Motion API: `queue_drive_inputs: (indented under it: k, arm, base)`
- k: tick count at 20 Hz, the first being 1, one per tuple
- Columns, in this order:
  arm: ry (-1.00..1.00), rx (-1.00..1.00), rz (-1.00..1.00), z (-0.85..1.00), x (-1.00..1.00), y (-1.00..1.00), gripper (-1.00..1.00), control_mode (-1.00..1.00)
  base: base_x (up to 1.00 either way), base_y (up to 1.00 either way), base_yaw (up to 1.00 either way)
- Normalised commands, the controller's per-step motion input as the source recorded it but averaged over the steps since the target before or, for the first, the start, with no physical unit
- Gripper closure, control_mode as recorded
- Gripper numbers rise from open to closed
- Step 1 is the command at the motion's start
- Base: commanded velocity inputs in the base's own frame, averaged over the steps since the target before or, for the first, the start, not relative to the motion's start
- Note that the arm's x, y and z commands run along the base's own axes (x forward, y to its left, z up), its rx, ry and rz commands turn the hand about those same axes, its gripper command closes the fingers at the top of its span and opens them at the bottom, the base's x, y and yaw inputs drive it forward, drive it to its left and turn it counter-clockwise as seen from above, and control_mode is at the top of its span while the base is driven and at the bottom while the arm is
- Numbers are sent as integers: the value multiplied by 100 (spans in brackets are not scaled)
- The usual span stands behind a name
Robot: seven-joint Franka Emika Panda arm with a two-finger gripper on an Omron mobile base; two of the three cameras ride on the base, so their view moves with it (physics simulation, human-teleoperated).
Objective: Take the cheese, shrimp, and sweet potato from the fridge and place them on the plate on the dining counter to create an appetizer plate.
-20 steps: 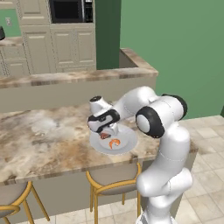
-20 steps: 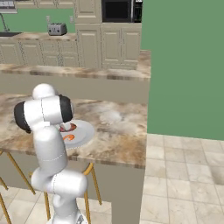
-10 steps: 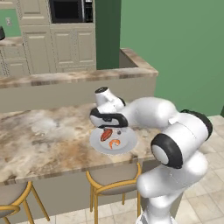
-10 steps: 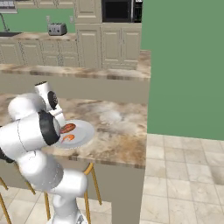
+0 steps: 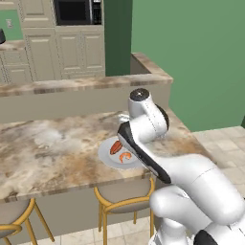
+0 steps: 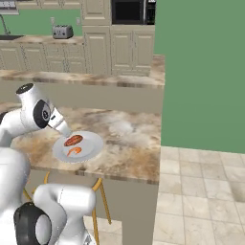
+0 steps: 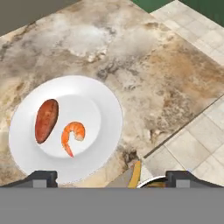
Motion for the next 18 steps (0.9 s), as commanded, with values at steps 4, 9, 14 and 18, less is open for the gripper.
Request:
queue_drive_inputs:
  k: [4,9,14,18]
  arm:
    - [-30,4,19,91,-100,-91,-100,-100]
    - [-18,10,22,77,-94,-82,-100,-100]
    - [0,1,16,61,-42,-23,-100,-100]
    - [7,-4,4,58,-21,0,-100,-100]
  base:
    - [0,0,0]
    - [0,0,0]
    - [0,0,0]
    - [0,0,0]
